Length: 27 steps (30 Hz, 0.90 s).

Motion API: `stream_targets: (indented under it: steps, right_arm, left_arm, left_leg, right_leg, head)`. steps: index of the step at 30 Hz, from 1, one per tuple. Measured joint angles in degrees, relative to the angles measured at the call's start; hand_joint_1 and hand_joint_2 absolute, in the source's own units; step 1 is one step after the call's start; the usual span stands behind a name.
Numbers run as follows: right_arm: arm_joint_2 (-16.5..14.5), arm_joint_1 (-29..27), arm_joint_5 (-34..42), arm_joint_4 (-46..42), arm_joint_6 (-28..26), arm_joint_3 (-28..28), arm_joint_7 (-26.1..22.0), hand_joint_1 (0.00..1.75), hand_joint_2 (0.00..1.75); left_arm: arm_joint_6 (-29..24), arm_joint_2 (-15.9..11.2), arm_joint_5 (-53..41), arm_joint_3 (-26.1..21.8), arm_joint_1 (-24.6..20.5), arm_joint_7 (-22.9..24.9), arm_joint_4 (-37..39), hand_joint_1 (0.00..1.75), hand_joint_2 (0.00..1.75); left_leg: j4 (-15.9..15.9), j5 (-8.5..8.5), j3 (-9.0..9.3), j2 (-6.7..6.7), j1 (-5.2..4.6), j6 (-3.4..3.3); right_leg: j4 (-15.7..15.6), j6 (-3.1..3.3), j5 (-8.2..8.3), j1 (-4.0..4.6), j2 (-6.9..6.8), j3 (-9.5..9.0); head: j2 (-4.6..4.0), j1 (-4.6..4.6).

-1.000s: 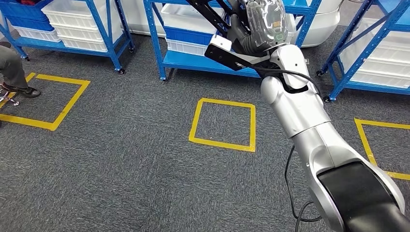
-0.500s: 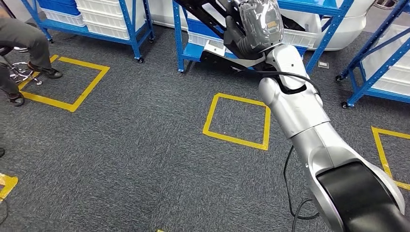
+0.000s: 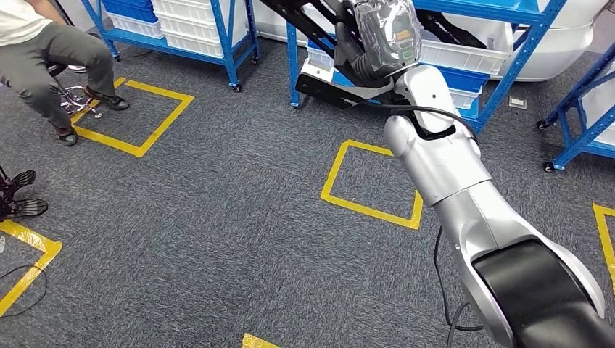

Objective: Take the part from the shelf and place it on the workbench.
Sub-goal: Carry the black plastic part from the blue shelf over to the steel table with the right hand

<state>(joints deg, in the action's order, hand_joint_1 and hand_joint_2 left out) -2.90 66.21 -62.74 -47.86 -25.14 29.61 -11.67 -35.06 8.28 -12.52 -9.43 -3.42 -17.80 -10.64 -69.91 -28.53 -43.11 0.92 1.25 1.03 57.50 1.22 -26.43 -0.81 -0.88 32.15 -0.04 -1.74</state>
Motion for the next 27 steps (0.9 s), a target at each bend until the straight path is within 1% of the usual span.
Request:
stream_targets:
  steps: [1,2,3,4,5,6,7,8,9,10,11,12,13,14,15,16,17,18,19,20,21,22,23,24,25,26,27]
  right_arm:
    - [0.0,-0.1,0.0,0.1,0.0,0.1,0.0,1.71,1.75]
    - [0.0,-0.2,-0.1,0.2,0.0,0.1,0.0,1.71,1.75]
    - [0.0,-0.2,-0.1,0.3,0.0,0.2,0.0,1.71,1.75]
    - [0.0,-0.3,-0.2,0.3,0.0,0.3,0.0,1.71,1.75]
    - [-0.1,-0.2,-0.2,0.3,0.0,0.4,0.0,1.71,1.75]
    - [-0.1,-0.1,-0.3,0.3,0.0,0.4,0.0,1.71,1.75]
    - [-0.1,-0.1,-0.3,0.3,0.0,0.4,0.0,1.71,1.75]
    - [-0.1,0.0,-0.4,0.3,0.0,0.5,0.1,1.71,1.75]
    - [-0.2,0.0,-0.5,0.3,0.0,0.5,0.2,1.71,1.75]
    - [-0.3,0.0,-0.5,0.3,0.0,0.5,0.2,1.71,1.75]
    - [-0.3,0.0,-0.6,0.3,0.0,0.5,0.3,1.71,1.75]
    - [-0.3,0.0,-0.6,0.3,0.0,0.5,0.3,1.71,1.75]
    - [-0.2,0.0,-0.6,0.3,0.0,0.5,0.4,1.71,1.75]
    - [-0.1,-0.1,-0.6,0.3,0.0,0.5,0.4,1.71,1.75]
    - [0.0,-0.3,-0.8,0.4,0.0,0.5,0.4,1.71,1.75]
    - [0.1,-0.5,-1.0,0.5,0.0,0.5,0.5,1.71,1.75]
    - [0.2,-0.7,-1.2,0.5,0.0,0.5,0.6,1.71,1.75]
    - [0.3,-0.9,-1.3,0.6,0.0,0.5,0.8,1.71,1.75]
    - [0.3,-0.9,-1.4,0.6,0.0,0.5,0.9,1.71,1.75]
    - [0.5,-0.8,-1.5,0.6,0.0,0.5,1.0,1.71,1.75]
    - [0.6,-0.6,-1.5,0.6,0.0,0.4,1.1,1.71,1.75]
    - [0.7,-0.4,-1.5,0.6,0.0,0.4,1.1,1.71,1.75]
    - [0.8,-0.3,-1.6,0.6,0.0,0.4,1.1,1.71,1.75]
    - [0.9,-0.2,-1.6,0.7,0.0,0.4,1.1,1.71,1.75]
    - [0.9,-0.2,-1.6,0.6,0.1,0.4,1.1,1.71,1.75]
    - [0.9,-0.1,-1.6,0.6,0.2,0.4,1.1,1.71,1.75]
    - [0.9,0.1,-1.6,0.6,0.3,0.4,1.1,1.71,1.75]
  left_arm:
    - [0.0,0.0,0.0,0.0,0.0,0.0,0.0,0.00,1.75]
    - [0.0,0.0,0.0,0.0,0.1,0.1,0.0,0.00,1.75]
    - [0.0,0.0,0.0,0.0,0.1,0.1,0.0,0.00,1.75]
    - [0.0,0.0,0.0,0.0,0.1,0.1,0.0,0.00,1.75]
    - [0.0,-0.1,0.0,0.0,0.1,0.1,0.0,0.00,1.75]
    - [0.0,-0.1,0.0,0.0,0.0,0.1,0.0,0.00,1.75]
    - [0.0,-0.1,0.0,0.0,0.0,0.1,0.0,0.00,1.75]
    - [0.1,-0.1,0.0,0.0,-0.1,0.1,0.0,0.00,1.75]
    - [0.2,-0.1,0.0,0.0,0.0,0.1,0.0,0.00,1.75]
    - [0.2,-0.2,0.0,0.0,0.0,0.1,0.0,0.00,1.75]
    - [0.3,-0.2,0.0,0.0,0.0,0.1,0.0,0.00,1.75]
    - [0.4,-0.1,0.0,0.0,0.0,0.0,0.0,0.00,1.75]
    - [0.4,-0.1,0.0,0.0,0.0,0.0,0.0,0.00,1.75]
    - [0.5,-0.1,0.0,0.0,0.0,0.0,0.0,0.00,1.75]
    - [0.5,-0.1,0.0,0.0,-0.1,-0.1,0.0,0.00,1.75]
    - [0.5,-0.1,0.0,0.0,-0.1,-0.1,0.0,0.00,1.75]
    - [0.6,-0.1,0.0,-0.1,-0.1,-0.2,0.0,0.00,1.75]
    - [0.6,-0.1,0.0,-0.1,0.0,-0.3,0.0,0.00,1.75]
    - [0.6,0.0,0.0,-0.2,0.0,-0.3,0.0,0.00,1.75]
    - [0.7,0.0,0.0,-0.3,0.0,-0.4,0.0,0.00,1.75]
    - [0.7,0.0,0.0,-0.4,0.0,-0.4,0.0,0.00,1.75]
    - [0.7,-0.1,0.0,-0.5,0.0,-0.5,0.0,0.00,1.75]
    - [0.7,-0.1,0.0,-0.5,0.0,-0.5,0.0,0.00,1.75]
    - [0.7,-0.1,0.0,-0.6,0.1,-0.5,0.0,0.00,1.75]
    - [0.7,-0.1,0.0,-0.6,0.2,-0.5,0.0,0.00,1.75]
    - [0.8,-0.2,0.1,-0.7,0.3,-0.5,0.0,0.00,1.75]
    - [0.8,-0.2,0.3,-0.8,0.4,-0.5,0.0,0.00,1.75]
  left_leg:
    - [-3.1,-1.20,-1.24,-0.26,0.03,0.17]
    - [-4.6,-1.53,-1.66,-0.45,0.04,0.28]
    - [-3.6,-0.77,-0.80,-0.70,0.06,0.30]
    - [-0.3,0.77,1.26,-1.19,0.05,0.22]
    - [4.0,2.19,3.78,-2.21,0.00,0.06]
    - [7.6,3.26,5.85,-2.98,-0.14,-0.27]
    - [10.0,3.86,7.15,-3.52,-0.31,-0.63]
    - [11.0,3.96,7.55,-3.65,-0.51,-0.99]
    - [11.1,4.12,7.40,-3.10,-0.68,-1.38]
    - [11.3,4.36,7.34,-2.63,-0.63,-1.79]
    - [11.6,4.63,7.34,-2.25,-0.56,-2.20]
    - [12.0,4.95,7.36,-1.89,-0.43,-2.66]
    - [12.2,5.24,7.39,-1.55,-0.26,-3.05]
    - [12.3,5.38,7.30,-1.16,-0.23,-3.25]
    - [12.3,5.49,7.18,-0.66,-0.20,-3.40]
    - [12.3,5.55,7.08,-0.11,-0.17,-3.41]
    - [12.3,5.62,7.02,0.48,-0.15,-3.38]
    - [12.3,5.70,6.98,1.09,-0.12,-3.29]
    - [12.2,5.77,6.97,1.66,-0.06,-3.15]
    - [12.1,5.82,6.92,2.23,-0.01,-2.94]
    - [12.0,5.84,6.80,2.72,-0.07,-2.65]
    - [11.9,5.89,6.64,3.12,-0.13,-2.30]
    - [11.8,5.98,6.45,3.46,-0.17,-1.92]
    - [11.9,6.14,6.30,3.78,-0.15,-1.52]
    - [12.0,6.31,6.17,4.06,-0.02,-1.16]
    - [11.7,6.23,5.92,3.85,0.10,-0.88]
    - [10.6,5.49,5.31,3.03,0.14,-0.64]
  right_leg:
    - [0.0,0.05,0.04,0.12,-0.52,0.11]
    - [0.0,0.09,0.07,0.20,-1.11,0.20]
    - [0.1,0.12,0.09,0.24,-1.65,0.26]
    - [0.1,0.10,0.08,0.26,-2.16,0.27]
    - [0.2,0.03,0.04,0.37,-2.65,0.28]
    - [0.3,-0.10,-0.03,0.64,-3.07,0.38]
    - [0.4,-0.27,-0.07,0.90,-3.45,0.47]
    - [0.4,-0.52,-0.10,1.15,-3.83,0.56]
    - [0.4,-0.78,-0.07,1.29,-4.23,0.62]
    - [0.4,-1.12,-0.12,1.34,-4.40,0.67]
    - [0.7,-1.43,-0.35,1.27,-3.99,0.86]
    - [1.8,-1.56,-1.07,1.15,-2.96,1.41]
    - [3.9,-1.56,-2.28,1.00,-1.66,2.47]
    - [7.3,-1.42,-3.88,0.77,-0.47,4.05]
    - [11.5,-1.32,-5.59,0.64,0.26,5.95]
    - [15.0,-1.40,-6.77,0.53,0.49,7.58]
    - [17.0,-1.68,-7.23,0.40,0.57,8.49]
    - [16.5,-2.16,-6.67,0.21,0.62,8.20]
    - [13.8,-2.70,-5.37,-0.04,0.74,6.86]
    - [9.5,-3.29,-3.65,-0.40,1.38,4.75]
    - [5.6,-3.67,-2.20,-0.66,2.14,2.79]
    - [2.8,-3.75,-1.19,-0.77,2.70,1.47]
    - [1.2,-3.62,-0.63,-0.76,3.10,0.78]
    - [1.1,-3.27,-0.51,-0.53,2.89,0.77]
    - [1.0,-2.87,-0.32,-0.49,2.45,0.83]
    - [1.0,-2.47,-0.12,-0.57,2.08,0.85]
    - [0.9,-1.90,0.06,-0.66,1.68,0.84]
  head:
    - [0.00,0.01]
    - [0.00,0.01]
    - [0.00,0.00]
    - [0.00,-0.01]
    - [0.00,-0.02]
    - [0.00,0.01]
    - [0.00,0.12]
    - [0.00,0.25]
    - [0.00,0.37]
    - [0.00,0.48]
    - [0.00,0.51]
    - [0.00,0.52]
    - [0.00,0.57]
    - [0.00,0.60]
    - [0.00,0.61]
    - [0.00,0.62]
    - [0.00,0.62]
    - [0.00,0.62]
    - [0.00,0.62]
    - [0.00,0.65]
    - [0.00,0.68]
    - [0.00,0.70]
    - [0.00,0.69]
    - [0.00,0.68]
    - [0.00,0.66]
    - [0.00,0.62]
    - [0.00,0.45]
